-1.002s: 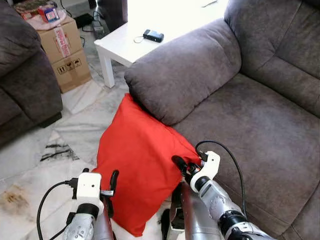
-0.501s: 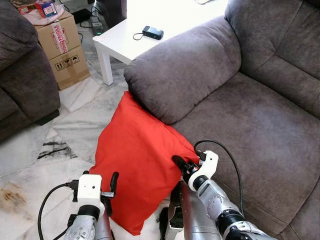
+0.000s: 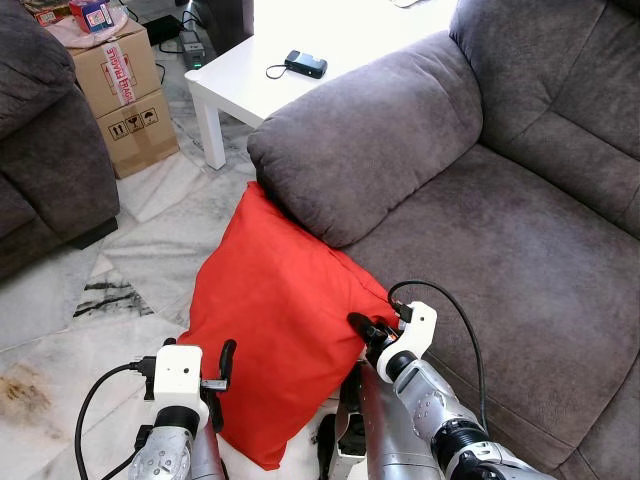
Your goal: Move the pillow to the sofa from floor
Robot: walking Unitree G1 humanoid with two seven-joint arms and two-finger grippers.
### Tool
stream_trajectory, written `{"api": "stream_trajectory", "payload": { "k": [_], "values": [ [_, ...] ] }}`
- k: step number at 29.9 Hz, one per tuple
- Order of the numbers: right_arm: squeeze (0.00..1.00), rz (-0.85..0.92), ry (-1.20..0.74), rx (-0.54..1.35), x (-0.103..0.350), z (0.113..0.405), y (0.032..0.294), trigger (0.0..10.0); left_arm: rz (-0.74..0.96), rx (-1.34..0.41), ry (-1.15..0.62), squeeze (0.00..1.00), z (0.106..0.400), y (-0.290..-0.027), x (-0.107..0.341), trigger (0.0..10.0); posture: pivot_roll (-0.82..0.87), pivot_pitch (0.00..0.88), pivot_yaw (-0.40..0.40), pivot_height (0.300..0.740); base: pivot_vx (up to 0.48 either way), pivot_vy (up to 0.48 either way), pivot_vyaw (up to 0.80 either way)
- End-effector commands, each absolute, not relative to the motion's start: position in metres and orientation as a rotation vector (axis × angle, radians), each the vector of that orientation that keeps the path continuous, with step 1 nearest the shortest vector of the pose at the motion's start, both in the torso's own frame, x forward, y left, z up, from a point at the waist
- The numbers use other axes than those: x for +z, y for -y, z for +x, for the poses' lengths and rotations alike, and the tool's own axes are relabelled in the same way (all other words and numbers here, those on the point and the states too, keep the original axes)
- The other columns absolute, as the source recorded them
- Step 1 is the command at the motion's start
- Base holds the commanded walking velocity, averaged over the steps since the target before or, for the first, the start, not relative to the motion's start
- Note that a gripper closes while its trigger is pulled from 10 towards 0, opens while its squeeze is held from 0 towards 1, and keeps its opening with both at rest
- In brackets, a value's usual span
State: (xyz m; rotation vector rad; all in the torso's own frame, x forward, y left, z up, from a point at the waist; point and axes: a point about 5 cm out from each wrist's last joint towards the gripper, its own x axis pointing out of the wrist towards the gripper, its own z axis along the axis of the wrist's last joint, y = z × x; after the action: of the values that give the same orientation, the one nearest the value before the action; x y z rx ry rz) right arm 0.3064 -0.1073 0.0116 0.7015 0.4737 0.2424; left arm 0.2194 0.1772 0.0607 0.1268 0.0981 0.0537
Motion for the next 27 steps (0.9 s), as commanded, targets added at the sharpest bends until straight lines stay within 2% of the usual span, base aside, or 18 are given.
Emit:
{"api": "stream_trajectory", "payload": {
  "k": [1,27],
  "values": [
    [0.0,0.701,-0.496,0.22,0.006,0.302,0.11,0.0,0.123,0.061,-0.116,0.0,0.216,-0.177,0.058,10.0,0.17,0.247,-0.144,0.55,0.0,0.0,0.0],
    [0.0,0.671,-0.481,0.246,0.01,0.305,0.103,0.0,0.125,0.057,-0.101,0.0,0.227,-0.177,0.06,10.0,0.18,0.209,-0.14,0.55,0.0,0.0,0.0]
  ]
}}
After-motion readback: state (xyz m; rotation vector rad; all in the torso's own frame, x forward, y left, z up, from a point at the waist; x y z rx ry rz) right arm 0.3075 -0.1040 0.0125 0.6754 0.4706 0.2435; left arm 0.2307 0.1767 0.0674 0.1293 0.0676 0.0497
